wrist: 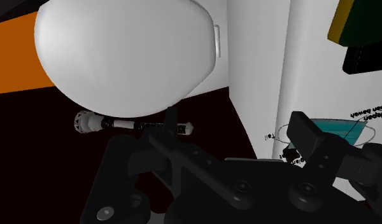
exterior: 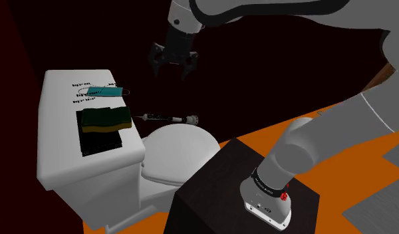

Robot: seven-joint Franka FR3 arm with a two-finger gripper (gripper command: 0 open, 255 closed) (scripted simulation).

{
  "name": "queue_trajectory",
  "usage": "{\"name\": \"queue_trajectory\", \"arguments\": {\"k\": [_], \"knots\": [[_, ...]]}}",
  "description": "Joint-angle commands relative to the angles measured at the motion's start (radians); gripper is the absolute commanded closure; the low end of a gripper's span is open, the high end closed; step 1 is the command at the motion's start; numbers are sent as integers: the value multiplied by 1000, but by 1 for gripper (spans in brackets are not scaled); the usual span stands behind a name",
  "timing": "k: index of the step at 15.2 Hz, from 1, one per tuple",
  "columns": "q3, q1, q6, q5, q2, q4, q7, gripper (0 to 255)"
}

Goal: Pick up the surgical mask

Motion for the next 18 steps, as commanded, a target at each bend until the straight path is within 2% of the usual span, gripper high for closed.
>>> {"name": "queue_trajectory", "arguments": {"k": [1, 5, 9, 12, 16, 18], "knots": [[48, -17, 26, -25, 78, 57, 95, 0], [133, -43, 65, -110, 239, 174, 287, 0], [193, -45, 71, -238, 421, 323, 488, 0], [206, -15, 49, -345, 567, 456, 631, 0], [185, 62, -10, -470, 763, 669, 786, 0], [178, 71, -2, -477, 777, 673, 796, 0]]}}
